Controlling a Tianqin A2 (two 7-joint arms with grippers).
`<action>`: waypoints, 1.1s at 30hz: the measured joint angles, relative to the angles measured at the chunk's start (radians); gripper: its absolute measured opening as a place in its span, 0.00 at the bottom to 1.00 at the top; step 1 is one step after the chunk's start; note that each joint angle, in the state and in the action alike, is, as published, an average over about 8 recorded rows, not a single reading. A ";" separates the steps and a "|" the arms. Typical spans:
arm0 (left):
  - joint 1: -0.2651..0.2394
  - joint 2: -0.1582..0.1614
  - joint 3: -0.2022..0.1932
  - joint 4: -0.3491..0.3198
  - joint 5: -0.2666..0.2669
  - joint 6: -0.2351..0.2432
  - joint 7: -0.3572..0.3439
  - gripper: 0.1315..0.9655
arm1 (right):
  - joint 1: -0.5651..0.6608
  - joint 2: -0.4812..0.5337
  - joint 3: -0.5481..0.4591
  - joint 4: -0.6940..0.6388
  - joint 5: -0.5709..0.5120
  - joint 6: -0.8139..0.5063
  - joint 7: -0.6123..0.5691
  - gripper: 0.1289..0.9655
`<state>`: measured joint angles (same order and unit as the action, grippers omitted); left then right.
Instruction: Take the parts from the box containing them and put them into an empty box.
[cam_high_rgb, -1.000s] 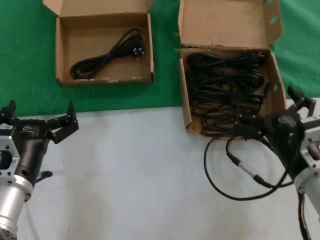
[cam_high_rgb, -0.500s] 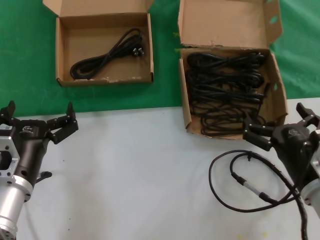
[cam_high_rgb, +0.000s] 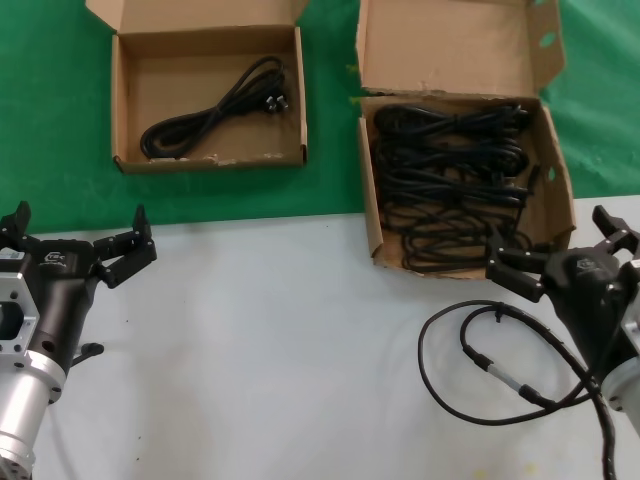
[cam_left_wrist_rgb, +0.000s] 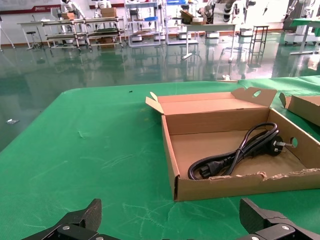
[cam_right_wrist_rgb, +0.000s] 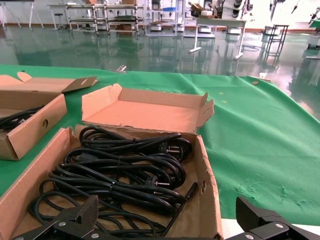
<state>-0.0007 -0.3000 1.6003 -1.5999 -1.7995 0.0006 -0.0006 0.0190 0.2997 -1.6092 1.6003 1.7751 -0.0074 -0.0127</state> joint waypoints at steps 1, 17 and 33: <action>0.000 0.000 0.000 0.000 0.000 0.000 0.000 1.00 | 0.000 0.000 0.000 0.000 0.000 0.000 0.000 1.00; 0.000 0.000 0.000 0.000 0.000 0.000 0.000 1.00 | 0.000 0.000 0.000 0.000 0.000 0.000 0.000 1.00; 0.000 0.000 0.000 0.000 0.000 0.000 0.000 1.00 | 0.000 0.000 0.000 0.000 0.000 0.000 0.000 1.00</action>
<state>-0.0007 -0.3000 1.6003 -1.5999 -1.7995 0.0006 -0.0007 0.0190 0.2997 -1.6092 1.6003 1.7751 -0.0074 -0.0127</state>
